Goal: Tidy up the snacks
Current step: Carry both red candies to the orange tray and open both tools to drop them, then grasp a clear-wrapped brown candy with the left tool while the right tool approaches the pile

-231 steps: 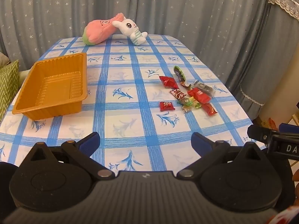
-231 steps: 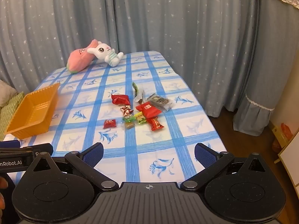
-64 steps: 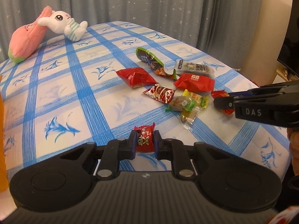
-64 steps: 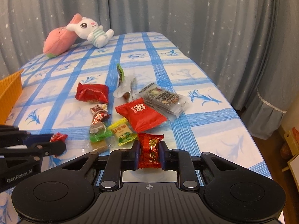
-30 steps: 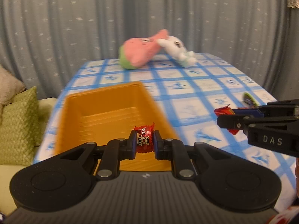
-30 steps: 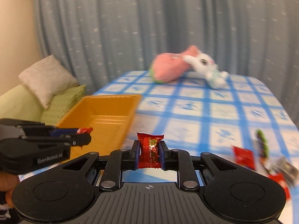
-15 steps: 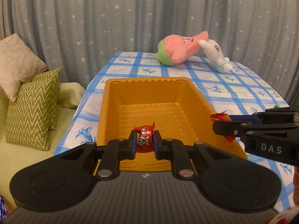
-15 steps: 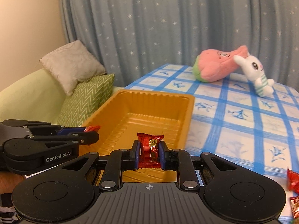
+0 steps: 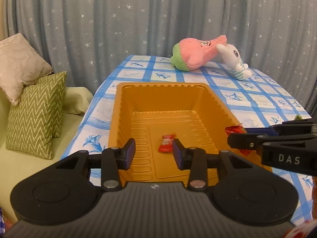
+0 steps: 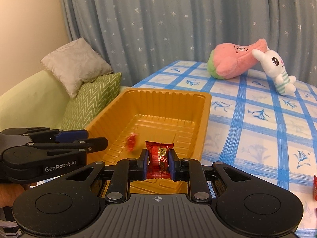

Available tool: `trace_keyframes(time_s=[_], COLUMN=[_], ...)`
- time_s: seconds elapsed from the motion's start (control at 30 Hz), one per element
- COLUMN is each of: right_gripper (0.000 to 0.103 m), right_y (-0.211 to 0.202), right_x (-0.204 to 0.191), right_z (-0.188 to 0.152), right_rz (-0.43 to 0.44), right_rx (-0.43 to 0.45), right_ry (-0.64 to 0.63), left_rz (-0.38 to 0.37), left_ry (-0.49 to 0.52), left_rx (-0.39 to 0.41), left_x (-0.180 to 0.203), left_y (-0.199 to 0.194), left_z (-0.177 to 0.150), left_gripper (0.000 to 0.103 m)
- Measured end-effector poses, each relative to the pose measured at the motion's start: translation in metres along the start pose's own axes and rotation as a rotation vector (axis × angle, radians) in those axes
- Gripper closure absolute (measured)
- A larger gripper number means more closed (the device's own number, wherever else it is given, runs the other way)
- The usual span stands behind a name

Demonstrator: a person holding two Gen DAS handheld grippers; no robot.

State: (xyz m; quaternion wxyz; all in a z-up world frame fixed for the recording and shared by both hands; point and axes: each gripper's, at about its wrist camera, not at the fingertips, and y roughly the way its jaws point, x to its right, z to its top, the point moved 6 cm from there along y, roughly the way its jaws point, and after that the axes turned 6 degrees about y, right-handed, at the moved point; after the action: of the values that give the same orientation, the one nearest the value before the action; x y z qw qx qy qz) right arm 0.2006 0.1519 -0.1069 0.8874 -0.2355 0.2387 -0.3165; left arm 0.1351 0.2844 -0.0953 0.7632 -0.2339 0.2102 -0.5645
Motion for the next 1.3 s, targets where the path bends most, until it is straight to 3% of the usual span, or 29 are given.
trace_keyframes(time_s=[0.33,0.37,0.4,0.47,0.97,1.3], right_gripper=[0.08,0.071,0.049,0.038,0.038,0.038], right_y=[-0.002,-0.002,-0.002,-0.006,-0.05,-0.107], right_x=[-0.005,-0.003,0.0,0.006,0.048,0.1], right_z=[0.003,0.004,0.005,0.008,0.006,-0.022], right_rz=[0.044,0.048,0.045,0.038,-0.123,-0.28], right_rx=[0.038,0.037,0.041,0.063,0.14,0.171], right_ry=[0.006,0.023,0.045,0.083,0.1,0.196], left_rz=[0.016,0.018,0.018,0.017,-0.043,-0.159], left_ry=[-0.014,-0.015,-0.015,-0.012,0.012,0.058], left_rx=[0.009,0.008,0.006,0.005,0.038,0.066], left_x=[-0.004,-0.004,-0.004,-0.003,0.026,0.088], left_y=[-0.006,-0.006,-0.006,-0.006,-0.018,-0.032], left_z=[-0.001,-0.002,-0.002,-0.003,0.003,0.011], left_gripper=[0.066,0.066,0.066,0.066,0.064,0.059])
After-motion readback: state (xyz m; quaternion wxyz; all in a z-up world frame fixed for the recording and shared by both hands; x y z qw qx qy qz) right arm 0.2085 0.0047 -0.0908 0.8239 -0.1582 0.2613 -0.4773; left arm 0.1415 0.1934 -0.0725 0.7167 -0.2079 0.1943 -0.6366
